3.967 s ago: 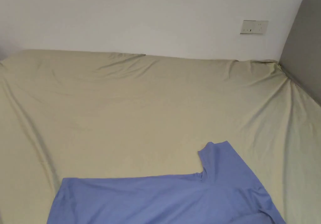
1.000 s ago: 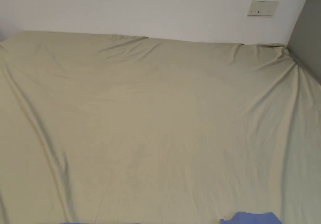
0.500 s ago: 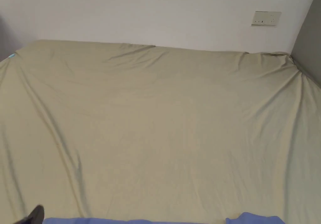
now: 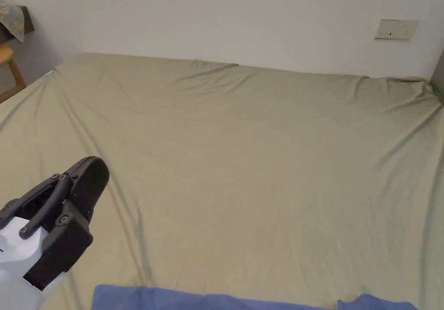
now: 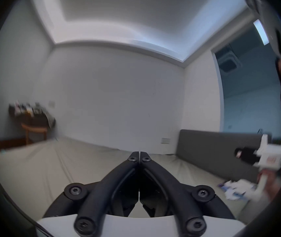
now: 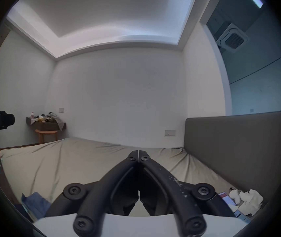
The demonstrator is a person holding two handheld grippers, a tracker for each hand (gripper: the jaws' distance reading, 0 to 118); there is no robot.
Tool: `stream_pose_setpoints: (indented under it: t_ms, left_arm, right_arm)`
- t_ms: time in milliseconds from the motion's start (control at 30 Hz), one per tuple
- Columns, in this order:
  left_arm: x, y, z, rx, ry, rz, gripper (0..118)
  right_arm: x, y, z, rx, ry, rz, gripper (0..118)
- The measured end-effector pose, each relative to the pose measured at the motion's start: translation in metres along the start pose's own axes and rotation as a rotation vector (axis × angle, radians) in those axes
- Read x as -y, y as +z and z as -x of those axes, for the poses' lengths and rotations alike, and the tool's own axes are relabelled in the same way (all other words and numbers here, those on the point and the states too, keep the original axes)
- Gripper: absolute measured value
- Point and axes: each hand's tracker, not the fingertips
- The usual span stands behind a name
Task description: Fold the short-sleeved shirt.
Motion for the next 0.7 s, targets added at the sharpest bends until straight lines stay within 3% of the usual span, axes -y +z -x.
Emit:
stream_pose_setpoints:
  t_ms: [67,133,200,267,333,367,500,567,633,700]
  left_arm:
    - [-0.001,-0.008,0.042,0.094,0.242,0.065,0]
    - [0.013,-0.022,0.106,0.203,0.575,0.244,0]
    - [0.04,-0.035,0.149,0.28,0.768,0.425,4]
    - [0.076,-0.038,0.182,0.19,0.784,0.609,40]
    - [0.115,-0.04,0.203,0.089,0.783,0.808,101]
    - [0.132,-0.041,0.212,0.062,0.799,0.869,116]
    - [0.192,-0.041,0.235,-0.04,0.939,0.989,118]
    - [0.21,-0.044,0.234,-0.023,0.977,1.033,118]
    - [0.214,-0.051,0.231,0.109,1.061,0.949,118]
    - [0.235,-0.069,0.242,0.079,1.056,1.001,118]
  right_arm:
    - [0.002,-0.002,0.007,-0.028,0.014,0.036,1]
    - [0.005,-0.002,0.012,-0.043,0.006,0.056,1]
    - [0.007,-0.001,0.018,-0.061,-0.004,0.077,1]
    - [0.008,-0.001,0.025,-0.068,0.004,0.099,1]
    - [0.009,0.0,0.031,-0.074,0.012,0.126,1]
    - [0.009,0.0,0.033,-0.077,0.011,0.136,1]
    - [0.013,-0.002,0.039,-0.075,0.007,0.182,1]
    - [0.012,-0.004,0.041,-0.074,-0.004,0.195,1]
    - [0.012,-0.005,0.042,-0.068,-0.006,0.203,1]
    - [0.01,-0.007,0.043,-0.066,-0.013,0.211,1]
